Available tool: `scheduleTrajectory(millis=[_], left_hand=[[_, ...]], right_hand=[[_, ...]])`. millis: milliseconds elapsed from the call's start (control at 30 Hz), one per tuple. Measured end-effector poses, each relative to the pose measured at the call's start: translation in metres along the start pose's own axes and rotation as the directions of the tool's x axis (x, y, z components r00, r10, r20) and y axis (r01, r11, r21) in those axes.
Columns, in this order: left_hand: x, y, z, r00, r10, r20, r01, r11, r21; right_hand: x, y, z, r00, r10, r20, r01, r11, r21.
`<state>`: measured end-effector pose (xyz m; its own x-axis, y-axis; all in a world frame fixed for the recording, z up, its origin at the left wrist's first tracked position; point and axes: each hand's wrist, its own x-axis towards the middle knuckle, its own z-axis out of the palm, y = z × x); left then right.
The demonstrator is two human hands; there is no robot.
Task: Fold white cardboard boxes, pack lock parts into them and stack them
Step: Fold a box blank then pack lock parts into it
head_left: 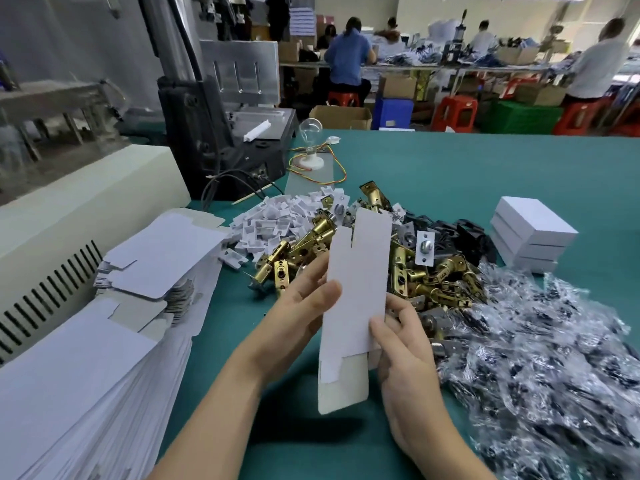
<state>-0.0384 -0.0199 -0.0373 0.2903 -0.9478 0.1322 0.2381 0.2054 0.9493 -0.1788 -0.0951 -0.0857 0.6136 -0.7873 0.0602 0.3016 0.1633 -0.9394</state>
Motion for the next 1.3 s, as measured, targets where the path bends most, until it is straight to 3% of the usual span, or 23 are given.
scheduleTrajectory(millis=[133,233,300,400,567,767,900,1033,1167,1300], left_hand=[[0.003,-0.002,-0.001,0.999,0.049,0.008,-0.050,0.986,0.162],[0.003,-0.008,-0.005,0.994,0.103,-0.043,-0.087,0.956,0.280],[0.004,-0.009,-0.004,0.986,0.149,-0.072,-0.116,0.932,0.345],[0.008,-0.007,-0.003,0.959,0.272,-0.079,-0.191,0.827,0.529],[0.006,-0.011,-0.004,0.932,0.357,-0.066,-0.242,0.747,0.620],[0.002,-0.016,0.006,0.920,0.357,-0.163,-0.204,0.790,0.579],[0.000,-0.017,0.010,0.965,0.108,-0.237,0.002,0.906,0.423],[-0.001,-0.014,0.007,0.953,-0.083,-0.290,0.130,0.981,0.146],[0.000,-0.011,0.004,0.918,0.000,-0.397,0.030,0.997,0.069],[0.001,-0.015,0.007,0.895,0.048,-0.444,-0.013,0.997,0.081]], right_hand=[[-0.004,0.000,0.002,0.992,0.103,0.067,-0.105,0.994,0.026],[0.002,0.000,0.007,0.970,0.177,0.166,-0.159,0.980,-0.118],[-0.003,-0.004,0.004,0.934,0.192,0.302,-0.139,0.972,-0.190],[-0.002,-0.007,0.009,0.926,0.180,0.332,-0.075,0.949,-0.305],[-0.006,-0.007,0.005,0.922,0.164,0.351,-0.113,0.980,-0.163],[-0.006,-0.014,0.006,0.957,0.161,0.240,-0.138,0.984,-0.109],[-0.005,-0.019,0.004,0.973,0.171,0.157,-0.174,0.985,0.004],[0.004,-0.031,0.001,0.942,0.233,0.240,-0.232,0.972,-0.033],[0.022,-0.042,-0.004,0.923,0.251,0.293,-0.202,0.961,-0.188],[0.033,-0.041,-0.002,0.957,0.131,0.258,-0.069,0.969,-0.235]])
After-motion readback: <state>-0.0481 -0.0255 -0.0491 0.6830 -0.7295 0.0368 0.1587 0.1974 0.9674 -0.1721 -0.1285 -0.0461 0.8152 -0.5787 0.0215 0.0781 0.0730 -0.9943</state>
